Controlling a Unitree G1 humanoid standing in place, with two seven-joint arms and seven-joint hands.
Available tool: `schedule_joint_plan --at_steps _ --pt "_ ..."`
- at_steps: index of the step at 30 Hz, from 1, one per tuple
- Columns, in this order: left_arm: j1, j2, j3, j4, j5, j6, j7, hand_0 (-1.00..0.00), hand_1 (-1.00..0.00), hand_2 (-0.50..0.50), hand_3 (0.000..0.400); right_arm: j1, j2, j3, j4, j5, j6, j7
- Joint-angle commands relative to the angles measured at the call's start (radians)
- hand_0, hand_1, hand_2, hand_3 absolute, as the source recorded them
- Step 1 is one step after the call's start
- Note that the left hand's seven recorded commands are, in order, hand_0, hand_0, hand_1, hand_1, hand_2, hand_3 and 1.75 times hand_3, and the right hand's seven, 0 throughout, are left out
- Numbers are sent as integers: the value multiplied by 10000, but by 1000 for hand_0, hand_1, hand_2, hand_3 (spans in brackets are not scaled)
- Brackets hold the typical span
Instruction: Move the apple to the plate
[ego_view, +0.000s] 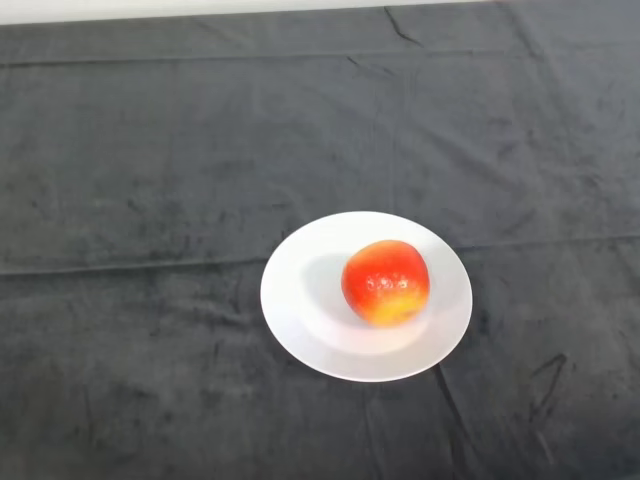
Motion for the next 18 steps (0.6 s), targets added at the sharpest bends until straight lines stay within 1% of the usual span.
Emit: schedule_joint_plan --at_steps 1,18 --pt "-593 915 -333 312 252 -151 -149 0 0 0 0 -414 -181 127 -269 29 -24 126" --pt "-590 895 -401 345 193 -156 -210 0 0 0 0 -413 -181 128 -268 29 -24 126"
